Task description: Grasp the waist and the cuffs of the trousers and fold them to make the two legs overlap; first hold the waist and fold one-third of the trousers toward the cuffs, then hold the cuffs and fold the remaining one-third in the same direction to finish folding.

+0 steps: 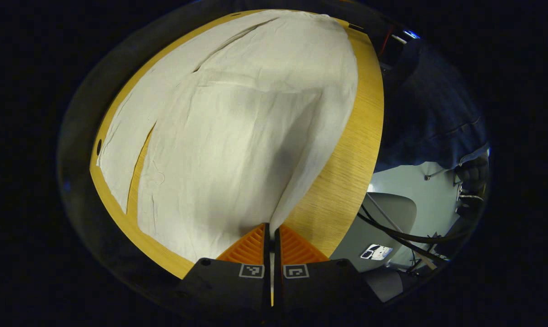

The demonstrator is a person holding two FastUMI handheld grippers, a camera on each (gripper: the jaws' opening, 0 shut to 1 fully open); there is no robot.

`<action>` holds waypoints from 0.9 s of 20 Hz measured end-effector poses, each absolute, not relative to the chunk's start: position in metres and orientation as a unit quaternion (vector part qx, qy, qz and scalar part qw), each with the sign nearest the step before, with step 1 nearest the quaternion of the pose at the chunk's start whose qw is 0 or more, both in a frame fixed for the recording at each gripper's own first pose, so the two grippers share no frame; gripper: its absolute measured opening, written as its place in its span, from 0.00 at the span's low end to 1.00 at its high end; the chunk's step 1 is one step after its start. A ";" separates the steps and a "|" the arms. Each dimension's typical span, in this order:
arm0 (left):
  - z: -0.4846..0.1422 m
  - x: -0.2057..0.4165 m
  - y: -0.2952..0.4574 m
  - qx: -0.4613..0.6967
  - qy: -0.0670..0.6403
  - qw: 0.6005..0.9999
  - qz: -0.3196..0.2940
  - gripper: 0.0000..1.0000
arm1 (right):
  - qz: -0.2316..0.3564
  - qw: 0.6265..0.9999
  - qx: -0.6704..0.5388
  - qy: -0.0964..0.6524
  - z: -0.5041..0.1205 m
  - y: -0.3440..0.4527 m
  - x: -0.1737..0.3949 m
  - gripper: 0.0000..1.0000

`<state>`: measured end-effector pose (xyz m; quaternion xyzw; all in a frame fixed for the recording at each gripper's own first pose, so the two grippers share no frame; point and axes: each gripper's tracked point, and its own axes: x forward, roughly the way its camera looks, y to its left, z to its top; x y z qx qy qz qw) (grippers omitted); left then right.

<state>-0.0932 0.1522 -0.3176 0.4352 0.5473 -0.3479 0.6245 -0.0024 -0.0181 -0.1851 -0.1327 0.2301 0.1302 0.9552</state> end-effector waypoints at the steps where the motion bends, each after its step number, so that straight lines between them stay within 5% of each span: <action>1: -0.318 -0.093 0.152 0.436 0.550 0.624 -0.345 0.01 | 0.144 0.948 -0.148 0.243 -0.194 -0.024 -0.003 0.98; 18: -0.319 -0.094 0.152 0.453 0.572 0.628 -0.272 0.01 | 0.358 0.696 -0.401 0.476 -0.356 -0.141 -0.037 0.98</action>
